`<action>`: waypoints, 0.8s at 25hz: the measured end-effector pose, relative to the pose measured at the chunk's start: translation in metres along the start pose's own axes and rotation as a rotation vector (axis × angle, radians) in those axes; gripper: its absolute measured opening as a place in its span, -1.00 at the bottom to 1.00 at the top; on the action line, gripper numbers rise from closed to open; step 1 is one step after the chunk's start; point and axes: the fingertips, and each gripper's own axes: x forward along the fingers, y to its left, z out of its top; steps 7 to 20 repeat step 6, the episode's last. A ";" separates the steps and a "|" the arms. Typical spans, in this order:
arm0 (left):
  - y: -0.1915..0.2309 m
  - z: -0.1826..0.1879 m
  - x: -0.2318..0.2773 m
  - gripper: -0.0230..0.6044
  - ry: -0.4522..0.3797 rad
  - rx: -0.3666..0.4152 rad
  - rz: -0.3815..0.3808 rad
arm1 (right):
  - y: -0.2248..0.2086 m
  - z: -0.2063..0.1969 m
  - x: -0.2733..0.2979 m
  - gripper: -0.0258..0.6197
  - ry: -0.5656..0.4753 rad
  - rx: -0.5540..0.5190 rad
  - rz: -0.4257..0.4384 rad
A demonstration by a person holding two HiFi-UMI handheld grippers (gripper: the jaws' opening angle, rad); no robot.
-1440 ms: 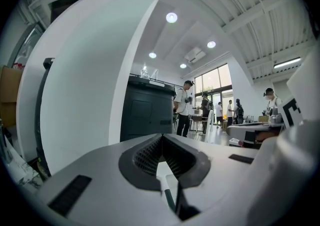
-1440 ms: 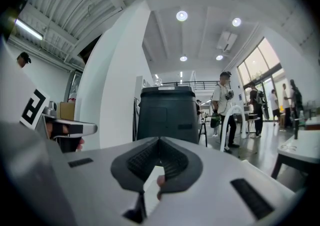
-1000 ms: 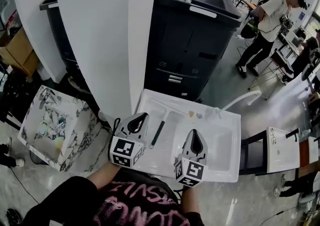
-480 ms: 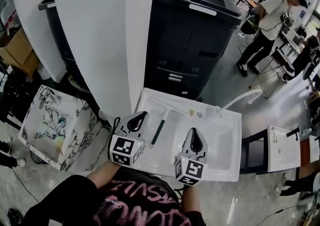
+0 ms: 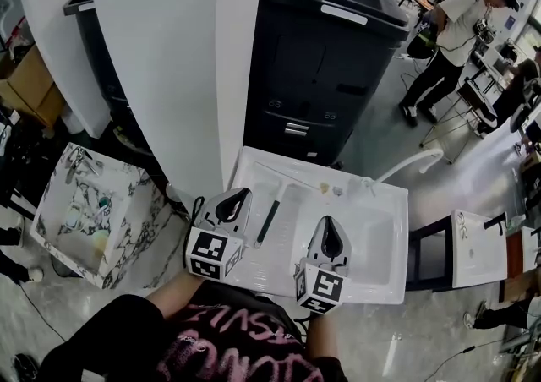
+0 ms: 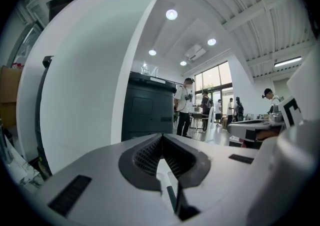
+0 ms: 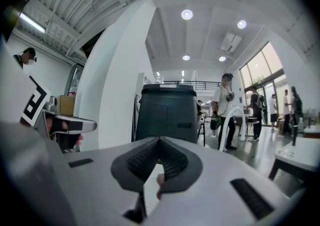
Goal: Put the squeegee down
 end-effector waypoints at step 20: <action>0.001 -0.003 -0.002 -0.89 0.005 0.004 -0.005 | 0.003 -0.004 -0.001 -0.86 0.006 0.008 -0.003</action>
